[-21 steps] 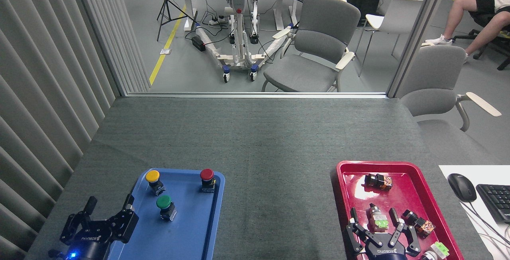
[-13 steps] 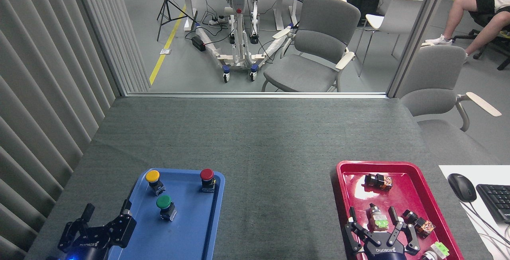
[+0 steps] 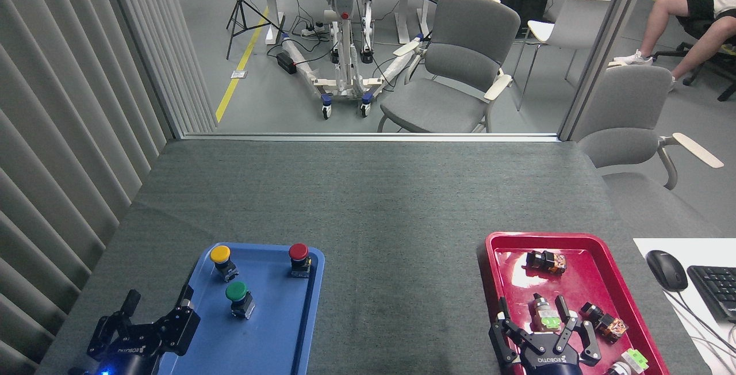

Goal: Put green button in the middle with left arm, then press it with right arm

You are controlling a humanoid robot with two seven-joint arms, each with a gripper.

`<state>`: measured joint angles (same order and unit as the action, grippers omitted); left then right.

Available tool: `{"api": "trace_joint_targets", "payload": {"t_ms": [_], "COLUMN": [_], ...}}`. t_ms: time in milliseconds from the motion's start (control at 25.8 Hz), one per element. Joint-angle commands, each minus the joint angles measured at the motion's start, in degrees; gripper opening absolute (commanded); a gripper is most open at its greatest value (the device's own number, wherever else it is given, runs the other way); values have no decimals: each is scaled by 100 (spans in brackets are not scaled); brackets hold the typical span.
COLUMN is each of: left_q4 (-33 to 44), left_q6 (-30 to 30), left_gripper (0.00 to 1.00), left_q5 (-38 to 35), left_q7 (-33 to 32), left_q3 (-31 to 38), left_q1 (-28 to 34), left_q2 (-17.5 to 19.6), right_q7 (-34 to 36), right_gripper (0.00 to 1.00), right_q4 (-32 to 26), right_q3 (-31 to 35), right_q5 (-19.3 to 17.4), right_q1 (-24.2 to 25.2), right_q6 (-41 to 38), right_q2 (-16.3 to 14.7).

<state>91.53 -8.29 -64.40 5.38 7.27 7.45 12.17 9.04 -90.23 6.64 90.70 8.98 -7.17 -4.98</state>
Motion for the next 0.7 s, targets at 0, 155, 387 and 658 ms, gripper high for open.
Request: {"api": "trace_joint_targets", "payload": {"t_ms": [0,155,387,658], "left_q4": [-48,-21,-13,-30], "left_q6": [-23,-32,-67,-260], "left_gripper": [99,99,99,99], "left_q5": [-2,-38,-20,-64], "left_q7": [16,-1,16,78], "left_q3": [3,3,3,-6], "left_q1": [-6,20,37,38], "left_q2": [14,14,31,49], "right_q7": [1,10,-16,-16], "right_gripper": [99,99,99,99], "right_q4": [-3,-3,-3,-3], "right_q3": [-40,-40,57,48], "right_q5": [0,0,149,193], "right_q1": [33,42,-37,-37], "right_q6": [14,14,-21,-21], "right_q2": [-29,-46,41,68]}}
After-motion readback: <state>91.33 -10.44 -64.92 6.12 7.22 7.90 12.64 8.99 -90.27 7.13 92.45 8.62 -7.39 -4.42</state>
